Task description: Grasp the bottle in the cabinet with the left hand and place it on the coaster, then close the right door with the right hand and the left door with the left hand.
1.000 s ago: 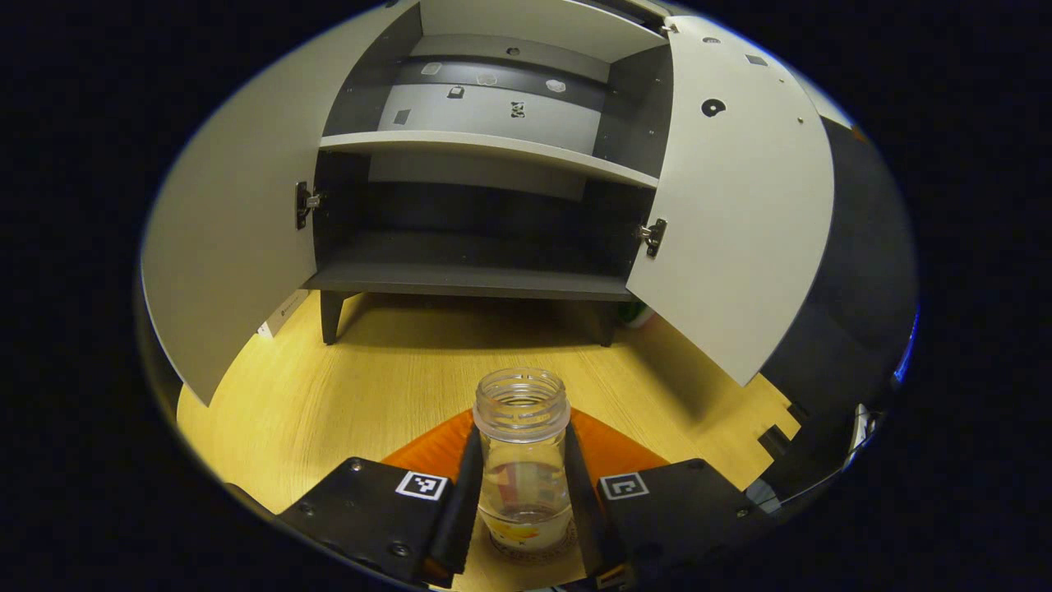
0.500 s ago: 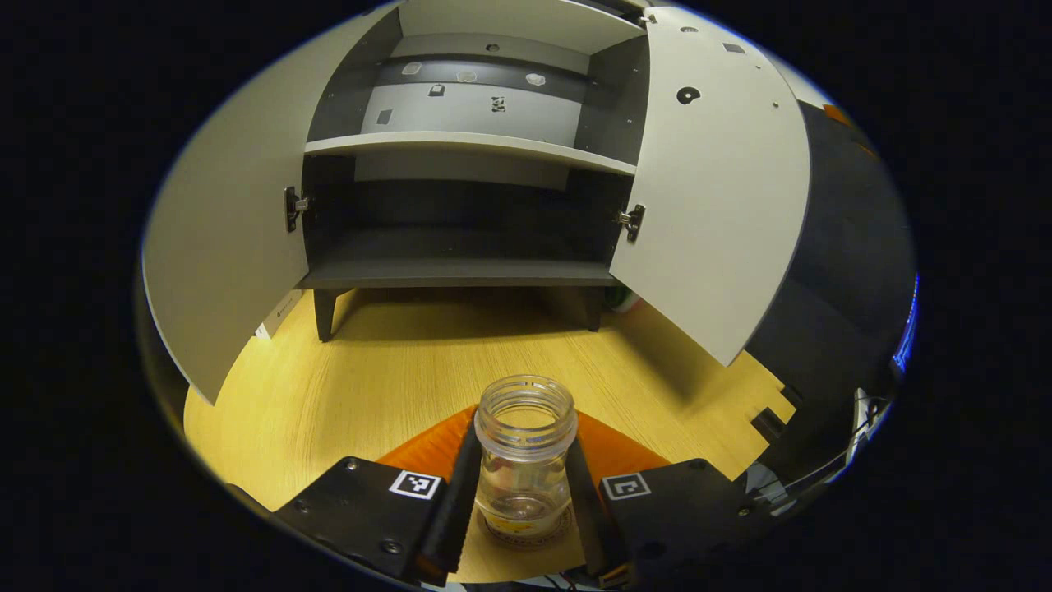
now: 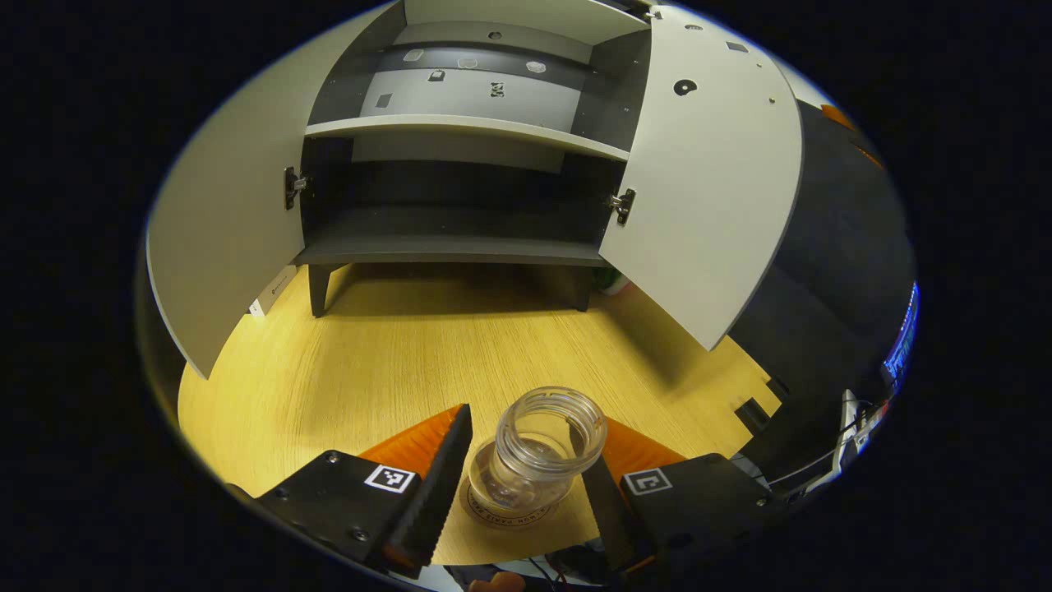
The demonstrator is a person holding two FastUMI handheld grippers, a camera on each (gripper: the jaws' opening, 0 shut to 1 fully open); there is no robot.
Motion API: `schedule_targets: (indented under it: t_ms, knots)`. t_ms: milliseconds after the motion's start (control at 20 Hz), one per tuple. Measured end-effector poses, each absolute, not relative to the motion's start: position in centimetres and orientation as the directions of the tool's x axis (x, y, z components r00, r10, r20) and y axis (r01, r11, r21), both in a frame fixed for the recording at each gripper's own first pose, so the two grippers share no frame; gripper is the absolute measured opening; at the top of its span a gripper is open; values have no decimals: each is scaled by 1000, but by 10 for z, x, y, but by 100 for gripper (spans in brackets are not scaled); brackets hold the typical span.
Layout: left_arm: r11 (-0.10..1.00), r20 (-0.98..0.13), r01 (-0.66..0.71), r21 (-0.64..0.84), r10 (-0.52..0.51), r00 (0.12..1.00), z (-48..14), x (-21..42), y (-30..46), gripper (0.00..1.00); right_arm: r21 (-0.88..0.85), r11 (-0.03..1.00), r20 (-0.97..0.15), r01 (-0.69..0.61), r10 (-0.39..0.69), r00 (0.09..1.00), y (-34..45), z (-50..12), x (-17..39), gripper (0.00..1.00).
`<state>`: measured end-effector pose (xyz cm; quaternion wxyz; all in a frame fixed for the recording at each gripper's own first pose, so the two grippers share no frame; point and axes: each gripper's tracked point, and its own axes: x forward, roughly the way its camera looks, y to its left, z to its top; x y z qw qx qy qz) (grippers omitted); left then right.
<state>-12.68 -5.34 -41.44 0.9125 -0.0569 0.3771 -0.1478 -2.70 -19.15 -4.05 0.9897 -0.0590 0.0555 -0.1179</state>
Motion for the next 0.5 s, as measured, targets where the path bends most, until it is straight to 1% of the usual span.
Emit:
schedule_targets:
  t_ms: [150,200,350,400,500]
  knots:
    - [951,-656,232,-206,-310,689,-402,-122,-55,77,-123,966,-102,229,-241,965,-192,-43,-28,94]
    - [951,-648,234,-201,-308,697,-398,-122,-55,77,-120,966,-103,229,-241,965,-192,-43,-28,96]
    - [956,-628,233,-176,-291,722,-381,-115,-53,77,-117,966,-107,231,-243,964,-193,-46,-30,96]
    - [957,-614,231,-175,-290,734,-372,-111,-52,77,-117,966,-107,231,-243,964,-193,-46,-30,94]
    - [954,-589,236,-184,-299,751,-357,-108,-55,77,-115,966,-111,230,-243,964,-193,-48,-30,94]
